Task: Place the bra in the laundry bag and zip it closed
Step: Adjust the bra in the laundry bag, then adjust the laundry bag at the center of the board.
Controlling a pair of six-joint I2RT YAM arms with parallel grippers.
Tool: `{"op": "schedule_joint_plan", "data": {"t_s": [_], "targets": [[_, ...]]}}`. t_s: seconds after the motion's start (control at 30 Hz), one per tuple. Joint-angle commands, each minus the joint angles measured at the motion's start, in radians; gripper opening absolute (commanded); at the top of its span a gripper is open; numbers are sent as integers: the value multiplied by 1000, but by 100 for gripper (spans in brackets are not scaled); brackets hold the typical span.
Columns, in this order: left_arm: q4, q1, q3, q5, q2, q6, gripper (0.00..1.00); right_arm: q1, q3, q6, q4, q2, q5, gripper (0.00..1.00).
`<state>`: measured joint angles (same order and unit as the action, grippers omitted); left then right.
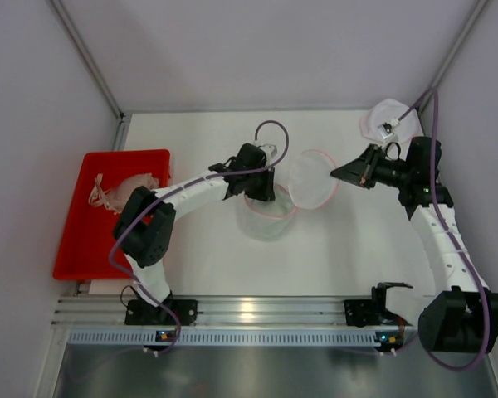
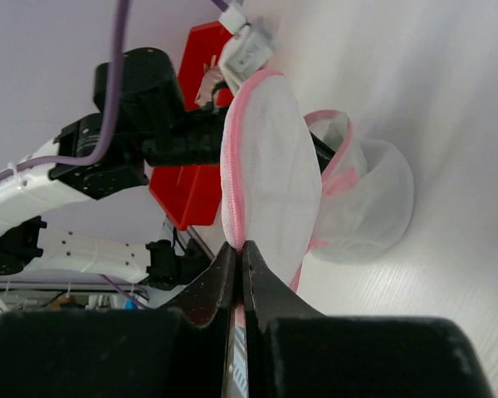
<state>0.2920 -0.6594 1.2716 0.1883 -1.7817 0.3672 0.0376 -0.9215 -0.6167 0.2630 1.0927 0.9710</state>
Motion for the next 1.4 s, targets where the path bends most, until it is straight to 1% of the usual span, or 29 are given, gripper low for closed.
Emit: {"op": "schedule_joint_plan", "data": {"t_s": [0.0, 0.1, 0.2, 0.27, 0.33, 0.37, 0.4, 0.43, 0.47, 0.5, 0.53, 0.57, 0.6, 0.7, 0.73, 0.8, 0.9, 1.03, 1.13, 1.37], "targets": [[-31, -16, 14, -32, -30, 48, 25, 4, -4, -50, -122, -19, 35, 0], [-30, -13, -40, -82, -58, 79, 26, 4, -11, -80, -168, -27, 43, 0], [-19, 13, -83, -92, -56, 101, 27, 5, -17, -103, -194, -50, 61, 0], [-4, 29, -90, -107, -42, 85, 29, 7, -11, -123, -231, -79, 67, 0], [9, 32, -92, -92, -9, 50, 31, 12, -2, -129, -234, -102, 71, 0], [12, 34, -83, -73, 10, 41, 40, 12, 4, -123, -220, -105, 71, 0], [10, 32, -77, -43, 52, 10, 44, 12, 7, -114, -208, -111, 72, 0], [12, 34, -68, 30, 79, -3, 48, 12, 9, -98, -196, -117, 71, 0], [13, 32, -55, 54, 108, -13, 52, 12, 13, -68, -158, -120, 63, 0], [16, 34, -51, 78, 170, -40, 52, 13, 16, -55, -150, -122, 63, 0], [31, 34, -46, 112, 201, -53, 53, 12, 19, -43, -142, -125, 63, 0], [42, 32, -38, 106, 232, -60, 54, 12, 26, -38, -140, -126, 63, 0], [50, 34, -38, 97, 286, -71, 58, 12, 27, -35, -140, -131, 63, 0], [111, 70, -41, 66, 352, -88, 58, 12, 32, -20, -137, -137, 60, 0], [130, 86, -44, 66, 355, -88, 58, 12, 33, -15, -133, -137, 58, 0], [173, 150, -66, 73, 347, -88, 58, 12, 38, -11, -130, -143, 57, 0], [202, 199, -110, 71, 328, -74, 56, 12, 47, -5, -125, -149, 55, 0], [200, 207, -185, 115, 298, -30, 55, 13, 49, 0, -120, -151, 55, 0], [185, 207, -199, 168, 260, -5, 50, 12, 46, 2, -117, -149, 55, 0], [122, 205, -199, 237, 193, 36, 49, 12, 46, 8, -105, -151, 58, 0]]}}
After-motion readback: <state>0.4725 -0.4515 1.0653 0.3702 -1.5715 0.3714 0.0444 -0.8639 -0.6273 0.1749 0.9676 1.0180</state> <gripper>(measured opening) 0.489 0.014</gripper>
